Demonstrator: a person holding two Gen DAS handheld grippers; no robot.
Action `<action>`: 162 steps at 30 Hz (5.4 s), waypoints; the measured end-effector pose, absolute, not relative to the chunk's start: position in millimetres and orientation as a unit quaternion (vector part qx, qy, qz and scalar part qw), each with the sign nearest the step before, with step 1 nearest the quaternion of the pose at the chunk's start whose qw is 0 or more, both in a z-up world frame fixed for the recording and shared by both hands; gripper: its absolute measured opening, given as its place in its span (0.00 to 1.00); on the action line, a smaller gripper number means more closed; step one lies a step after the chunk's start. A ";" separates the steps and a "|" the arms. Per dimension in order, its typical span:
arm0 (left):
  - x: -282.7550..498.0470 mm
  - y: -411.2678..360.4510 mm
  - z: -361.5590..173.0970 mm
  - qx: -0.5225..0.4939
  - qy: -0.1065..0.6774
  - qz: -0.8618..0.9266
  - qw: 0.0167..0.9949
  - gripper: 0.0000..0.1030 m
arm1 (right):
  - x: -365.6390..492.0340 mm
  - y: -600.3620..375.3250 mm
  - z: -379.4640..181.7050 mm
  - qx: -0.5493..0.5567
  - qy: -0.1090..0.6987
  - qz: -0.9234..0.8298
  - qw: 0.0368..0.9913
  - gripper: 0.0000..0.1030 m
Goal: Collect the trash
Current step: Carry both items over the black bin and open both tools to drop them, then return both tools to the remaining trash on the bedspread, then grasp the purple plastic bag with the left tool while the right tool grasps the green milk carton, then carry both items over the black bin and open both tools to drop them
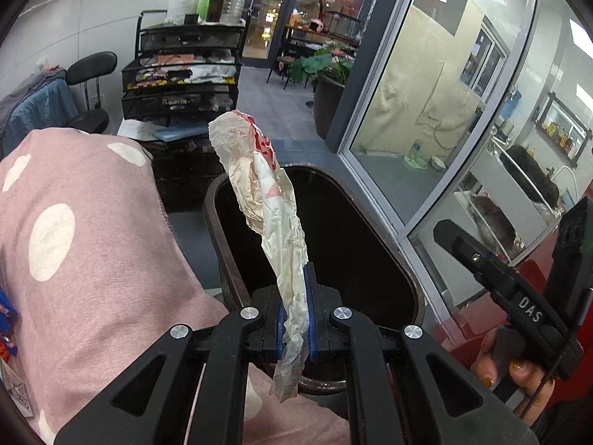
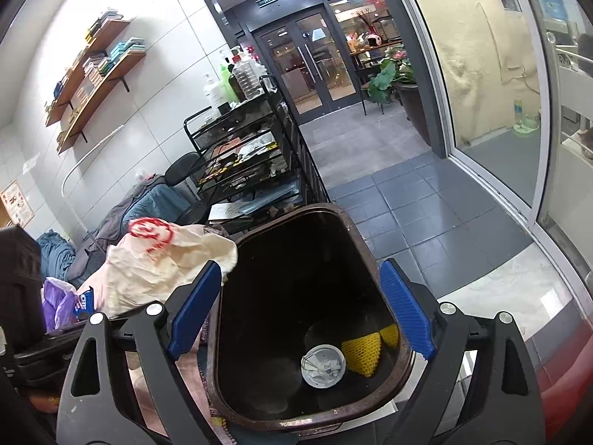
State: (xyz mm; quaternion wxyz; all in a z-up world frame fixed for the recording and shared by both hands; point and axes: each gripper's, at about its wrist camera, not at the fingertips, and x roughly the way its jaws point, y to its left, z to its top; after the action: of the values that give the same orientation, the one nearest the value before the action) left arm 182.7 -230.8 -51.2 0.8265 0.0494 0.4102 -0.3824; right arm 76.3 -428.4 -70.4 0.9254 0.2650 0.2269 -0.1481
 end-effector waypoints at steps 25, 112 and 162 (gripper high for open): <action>153.5 -218.1 -41.3 0.098 0.371 -0.356 0.852 0.90 | 77.8 -431.0 -66.0 0.282 0.225 -0.145 0.921 0.92; 157.2 120.8 28.8 -0.069 0.227 -0.108 0.965 0.11 | 264.1 -0.2 -73.1 -0.184 0.396 0.511 0.740 0.72; 115.4 -13.4 9.8 -0.103 0.239 -0.247 0.934 0.11 | 151.9 -299.0 -41.8 0.159 0.296 0.236 0.912 0.57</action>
State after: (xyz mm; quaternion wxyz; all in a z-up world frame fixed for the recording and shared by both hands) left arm 115.4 -13.4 9.8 0.9335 -0.1034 0.2388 -0.2466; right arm 151.9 -299.0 -41.8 0.9118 0.1588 0.2963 0.2357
